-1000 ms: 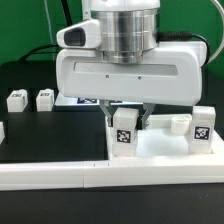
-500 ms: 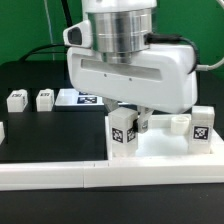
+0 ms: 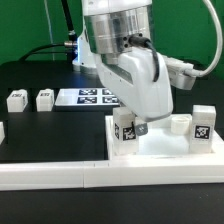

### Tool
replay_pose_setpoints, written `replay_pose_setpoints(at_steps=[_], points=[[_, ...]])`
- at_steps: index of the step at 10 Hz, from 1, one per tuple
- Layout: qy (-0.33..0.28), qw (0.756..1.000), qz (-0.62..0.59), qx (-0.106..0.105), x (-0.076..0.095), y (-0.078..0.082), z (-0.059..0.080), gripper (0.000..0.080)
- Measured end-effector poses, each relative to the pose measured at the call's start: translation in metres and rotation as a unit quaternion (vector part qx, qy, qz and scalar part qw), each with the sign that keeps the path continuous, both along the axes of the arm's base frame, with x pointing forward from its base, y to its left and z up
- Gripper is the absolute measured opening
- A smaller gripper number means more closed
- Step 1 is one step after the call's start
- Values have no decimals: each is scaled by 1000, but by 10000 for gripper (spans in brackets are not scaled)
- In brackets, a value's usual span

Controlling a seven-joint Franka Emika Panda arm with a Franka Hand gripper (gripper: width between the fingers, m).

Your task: Assemble square table

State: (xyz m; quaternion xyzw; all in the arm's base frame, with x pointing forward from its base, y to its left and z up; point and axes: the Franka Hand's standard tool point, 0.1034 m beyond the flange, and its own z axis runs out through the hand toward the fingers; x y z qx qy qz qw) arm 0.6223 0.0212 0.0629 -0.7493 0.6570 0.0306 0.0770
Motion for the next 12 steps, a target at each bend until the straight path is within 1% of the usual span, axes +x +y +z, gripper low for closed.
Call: replay_pose_setpoints(at_steps=[1, 5, 8, 10, 11, 12], points=[[2, 998, -55, 9, 2, 0, -1, 288], [12, 984, -175, 20, 5, 0, -1, 288], [18, 976, -218, 22, 5, -1, -1, 288], [22, 969, -244, 19, 5, -2, -1, 288], [21, 970, -242, 18, 5, -2, -1, 336], [21, 971, -238, 18, 5, -2, -1, 473]])
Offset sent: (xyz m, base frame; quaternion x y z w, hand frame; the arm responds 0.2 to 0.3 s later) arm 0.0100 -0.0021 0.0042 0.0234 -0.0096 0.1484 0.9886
